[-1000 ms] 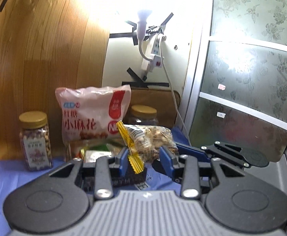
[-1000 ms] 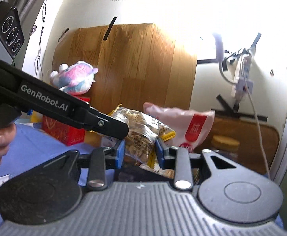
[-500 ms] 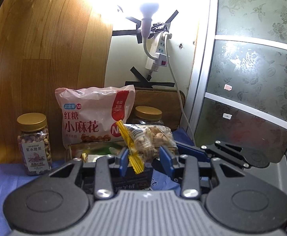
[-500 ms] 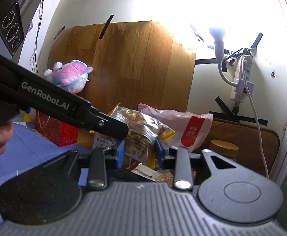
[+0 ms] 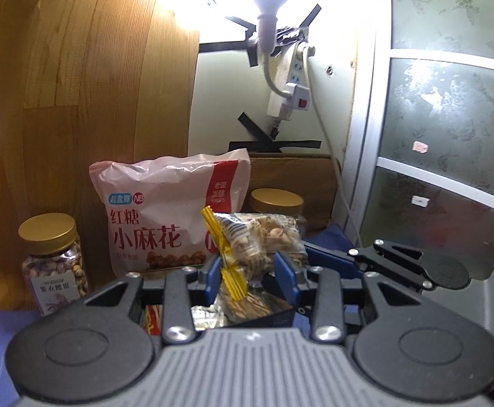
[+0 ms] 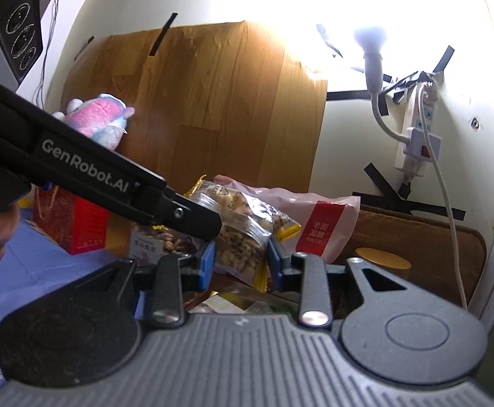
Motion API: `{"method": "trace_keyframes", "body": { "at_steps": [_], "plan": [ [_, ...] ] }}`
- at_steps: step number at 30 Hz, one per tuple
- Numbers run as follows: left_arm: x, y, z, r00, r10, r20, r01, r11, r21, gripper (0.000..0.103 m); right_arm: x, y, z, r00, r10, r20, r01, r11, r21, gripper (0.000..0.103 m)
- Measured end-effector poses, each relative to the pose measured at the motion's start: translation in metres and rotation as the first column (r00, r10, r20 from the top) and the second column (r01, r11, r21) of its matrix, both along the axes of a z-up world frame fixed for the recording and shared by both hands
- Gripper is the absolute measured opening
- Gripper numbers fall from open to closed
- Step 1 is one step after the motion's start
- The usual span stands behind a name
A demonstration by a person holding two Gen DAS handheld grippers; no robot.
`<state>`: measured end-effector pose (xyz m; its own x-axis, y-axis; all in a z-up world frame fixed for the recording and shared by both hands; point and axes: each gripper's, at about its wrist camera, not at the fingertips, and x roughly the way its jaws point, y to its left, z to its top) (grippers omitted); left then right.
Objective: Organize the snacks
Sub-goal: 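Carry the nut packet into the tin box and open the left tool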
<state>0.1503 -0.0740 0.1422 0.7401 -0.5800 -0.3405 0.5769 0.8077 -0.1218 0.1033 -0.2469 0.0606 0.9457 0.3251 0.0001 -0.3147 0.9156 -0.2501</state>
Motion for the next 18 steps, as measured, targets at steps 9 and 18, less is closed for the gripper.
{"method": "trace_keyframes", "body": {
  "at_steps": [9,18],
  "plan": [
    [0.060,-0.018,-0.030,0.997,0.024,-0.079,-0.022,0.999,0.026,0.034,0.057,-0.009,-0.019,0.996,-0.013,-0.092,0.016,0.999,0.033,0.036],
    [0.113,-0.028,-0.073,0.970,0.082,-0.227,-0.068,0.995,0.068,0.038,0.108,-0.013,-0.045,0.963,0.003,-0.270,0.010,0.999,0.045,0.039]
  ]
}}
